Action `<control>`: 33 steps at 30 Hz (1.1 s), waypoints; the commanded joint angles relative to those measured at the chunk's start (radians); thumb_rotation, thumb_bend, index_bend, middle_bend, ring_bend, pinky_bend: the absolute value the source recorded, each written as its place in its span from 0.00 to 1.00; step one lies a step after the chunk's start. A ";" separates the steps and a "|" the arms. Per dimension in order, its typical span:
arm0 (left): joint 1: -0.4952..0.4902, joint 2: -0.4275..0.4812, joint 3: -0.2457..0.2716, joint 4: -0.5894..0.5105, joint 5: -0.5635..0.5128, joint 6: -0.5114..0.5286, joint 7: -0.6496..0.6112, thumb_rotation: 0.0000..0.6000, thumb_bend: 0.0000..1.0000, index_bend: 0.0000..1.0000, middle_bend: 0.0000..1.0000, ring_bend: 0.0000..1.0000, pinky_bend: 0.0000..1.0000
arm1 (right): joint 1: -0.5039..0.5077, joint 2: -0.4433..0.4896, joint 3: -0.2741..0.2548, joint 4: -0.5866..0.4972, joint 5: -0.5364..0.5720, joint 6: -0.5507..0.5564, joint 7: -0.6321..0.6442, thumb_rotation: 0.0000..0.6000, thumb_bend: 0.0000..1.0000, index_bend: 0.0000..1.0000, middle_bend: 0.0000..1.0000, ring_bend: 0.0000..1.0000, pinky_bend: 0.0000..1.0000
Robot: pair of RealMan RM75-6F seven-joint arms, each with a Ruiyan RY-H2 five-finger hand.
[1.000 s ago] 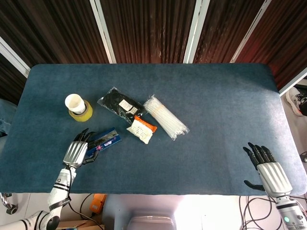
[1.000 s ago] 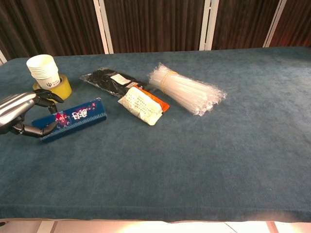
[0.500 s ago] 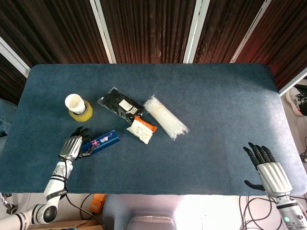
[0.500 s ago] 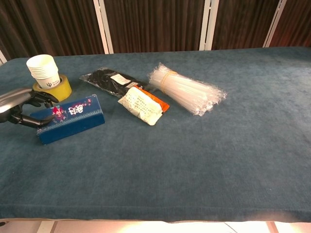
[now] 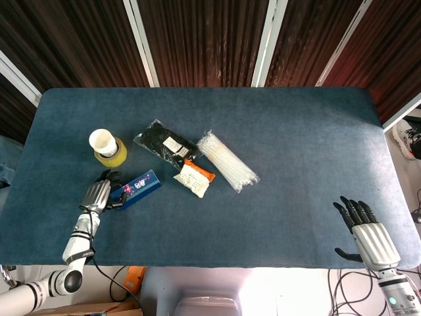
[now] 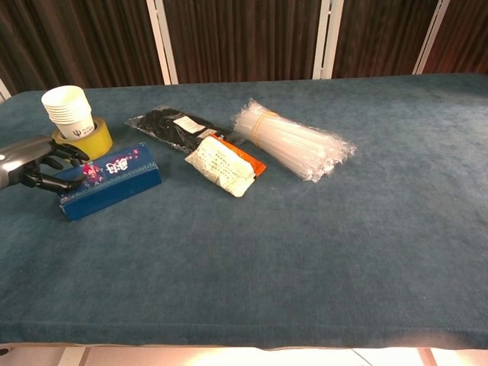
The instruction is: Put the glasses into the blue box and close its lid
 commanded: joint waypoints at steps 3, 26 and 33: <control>-0.011 -0.021 -0.020 0.034 -0.024 -0.032 -0.043 0.81 0.43 0.54 0.17 0.06 0.21 | 0.000 0.001 0.001 0.000 0.002 0.001 0.000 1.00 0.27 0.00 0.00 0.00 0.00; -0.029 -0.053 -0.051 0.158 -0.051 0.003 0.012 0.66 0.41 0.18 0.07 0.03 0.23 | -0.003 0.009 -0.003 -0.005 -0.003 0.004 0.004 1.00 0.27 0.00 0.00 0.00 0.00; 0.136 0.207 0.072 -0.183 0.277 0.278 -0.106 0.63 0.40 0.06 0.07 0.02 0.18 | -0.007 0.006 -0.002 0.001 -0.005 0.013 0.000 1.00 0.27 0.00 0.00 0.00 0.00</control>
